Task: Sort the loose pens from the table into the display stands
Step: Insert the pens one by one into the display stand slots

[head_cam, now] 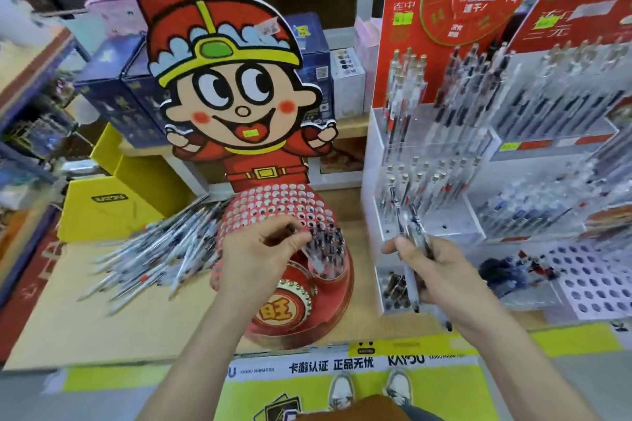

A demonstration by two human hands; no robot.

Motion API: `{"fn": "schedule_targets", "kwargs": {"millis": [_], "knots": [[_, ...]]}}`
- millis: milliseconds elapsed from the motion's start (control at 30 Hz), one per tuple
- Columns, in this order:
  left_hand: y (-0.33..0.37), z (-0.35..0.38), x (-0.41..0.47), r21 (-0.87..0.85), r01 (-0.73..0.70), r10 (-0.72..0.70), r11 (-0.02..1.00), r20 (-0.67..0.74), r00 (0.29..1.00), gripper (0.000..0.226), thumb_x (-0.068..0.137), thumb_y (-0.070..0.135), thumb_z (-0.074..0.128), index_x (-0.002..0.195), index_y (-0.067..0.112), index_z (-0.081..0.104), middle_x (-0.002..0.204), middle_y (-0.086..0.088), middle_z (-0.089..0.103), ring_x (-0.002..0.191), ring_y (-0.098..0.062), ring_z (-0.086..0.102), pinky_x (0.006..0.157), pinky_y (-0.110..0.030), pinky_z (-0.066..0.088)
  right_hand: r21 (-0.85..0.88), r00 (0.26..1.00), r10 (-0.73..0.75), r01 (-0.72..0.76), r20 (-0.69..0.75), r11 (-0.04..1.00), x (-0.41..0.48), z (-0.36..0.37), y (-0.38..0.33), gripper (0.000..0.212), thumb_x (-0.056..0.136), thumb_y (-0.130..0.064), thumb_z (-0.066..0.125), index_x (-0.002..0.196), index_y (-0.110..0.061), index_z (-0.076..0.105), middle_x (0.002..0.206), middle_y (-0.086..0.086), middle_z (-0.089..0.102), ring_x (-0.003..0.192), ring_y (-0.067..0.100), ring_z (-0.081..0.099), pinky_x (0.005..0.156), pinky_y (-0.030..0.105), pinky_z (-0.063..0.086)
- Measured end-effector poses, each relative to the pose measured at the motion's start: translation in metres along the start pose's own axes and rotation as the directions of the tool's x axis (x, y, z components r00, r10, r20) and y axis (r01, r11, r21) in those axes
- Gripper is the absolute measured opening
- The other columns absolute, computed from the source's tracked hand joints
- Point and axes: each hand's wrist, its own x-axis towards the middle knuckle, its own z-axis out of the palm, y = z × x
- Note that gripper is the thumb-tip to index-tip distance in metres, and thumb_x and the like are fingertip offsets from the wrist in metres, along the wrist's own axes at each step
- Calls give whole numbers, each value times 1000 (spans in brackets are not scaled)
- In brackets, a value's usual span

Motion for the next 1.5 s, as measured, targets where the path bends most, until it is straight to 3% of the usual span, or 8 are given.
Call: {"fn": "schedule_targets", "kwargs": {"millis": [200,533,767,933,1067,1167,1367,1500], "knots": [[-21,14,-3,87,-89,84,992,57,995,10,76,17,80,77,25,74,76,21,68,73,-2,64,70,-19,51,14,1000,-6,6,7,1000,5,6,5,14,94,-23,62,103,-19,71,55,-14,55,56,8,50,54,24,38],[-41,27,-8,355,-438,342,826,303,890,21,85,27,64,98,14,76,90,3,72,84,-11,64,78,-14,45,141,996,-10,22,-87,990,1,11,-2,12,83,-5,73,91,-3,65,89,21,72,54,0,61,43,8,38],[-35,31,-6,341,-386,320,858,233,918,14,76,17,80,89,14,76,83,4,69,75,-8,61,71,-14,43,164,997,-22,34,-74,986,1,21,-2,15,76,-4,79,83,-7,66,59,-10,61,45,-2,50,44,10,38],[-32,20,-1,396,-406,252,823,386,887,26,88,27,67,111,16,72,98,4,68,92,-15,63,80,-23,47,170,999,-28,35,-46,985,-1,32,-8,10,80,-7,76,83,-9,67,77,5,72,45,-3,52,43,9,37],[2,5,-9,6,-36,35,999,176,984,22,91,24,62,112,20,70,87,9,73,74,-4,63,72,-19,54,118,999,-48,49,-14,992,-5,38,-11,9,82,-6,75,83,-9,66,79,5,74,47,-3,55,45,7,38],[23,-2,-7,-348,180,-79,920,284,956,21,84,22,64,103,18,71,76,-2,72,64,-17,64,60,-27,57,57,997,-76,75,19,996,-5,43,-12,9,80,-9,77,82,-11,69,71,-7,72,61,-1,63,54,9,45],[22,-18,-6,-435,143,-127,889,67,990,15,84,4,67,85,17,73,73,-6,72,64,-18,67,61,-23,55,154,993,-103,93,56,984,-7,51,-15,12,93,-25,62,96,-14,65,70,-1,63,46,6,46,44,16,35],[4,-39,3,-245,-6,-25,969,-124,992,19,86,7,66,85,25,71,75,2,72,70,-16,68,66,-33,59,238,1000,2,-2,1,971,3,40,-10,17,102,-27,48,102,-18,63,77,2,54,52,10,38,43,19,29]]}}
